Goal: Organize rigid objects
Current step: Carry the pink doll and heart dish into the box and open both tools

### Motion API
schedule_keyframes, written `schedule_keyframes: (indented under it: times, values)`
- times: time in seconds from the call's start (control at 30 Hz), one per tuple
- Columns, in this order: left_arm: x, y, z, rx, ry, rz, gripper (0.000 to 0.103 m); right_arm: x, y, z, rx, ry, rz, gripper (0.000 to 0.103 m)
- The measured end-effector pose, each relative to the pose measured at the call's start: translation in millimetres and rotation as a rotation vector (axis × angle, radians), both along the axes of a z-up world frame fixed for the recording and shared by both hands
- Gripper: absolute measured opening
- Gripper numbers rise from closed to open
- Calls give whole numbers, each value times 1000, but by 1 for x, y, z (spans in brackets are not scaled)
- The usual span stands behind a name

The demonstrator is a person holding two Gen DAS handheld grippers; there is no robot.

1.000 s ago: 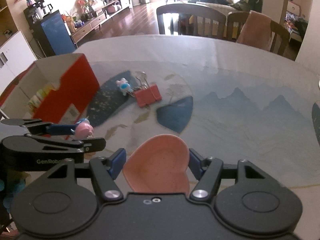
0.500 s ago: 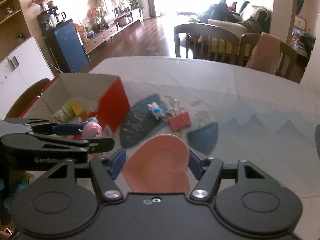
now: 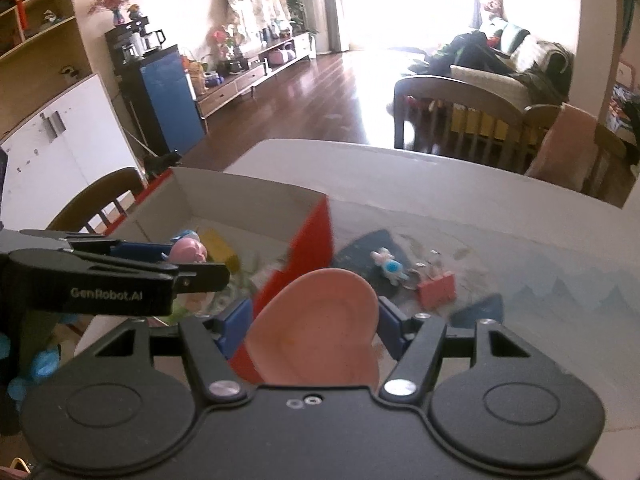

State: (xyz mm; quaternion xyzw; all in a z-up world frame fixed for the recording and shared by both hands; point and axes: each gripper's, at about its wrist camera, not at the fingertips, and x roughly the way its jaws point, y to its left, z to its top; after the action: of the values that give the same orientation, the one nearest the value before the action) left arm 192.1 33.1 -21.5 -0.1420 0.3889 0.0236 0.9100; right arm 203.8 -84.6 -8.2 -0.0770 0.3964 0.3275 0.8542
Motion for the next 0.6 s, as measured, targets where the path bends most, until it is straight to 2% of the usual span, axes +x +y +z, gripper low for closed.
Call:
schedule_keyframes:
  times: [0.3, 0.6]
  values:
    - [-10, 63, 5, 5, 7, 64, 71, -4, 51, -2, -7, -10, 32, 65]
    - [-8, 110, -6, 32, 35, 95, 71, -1, 100, -15, -26, 16, 48, 65]
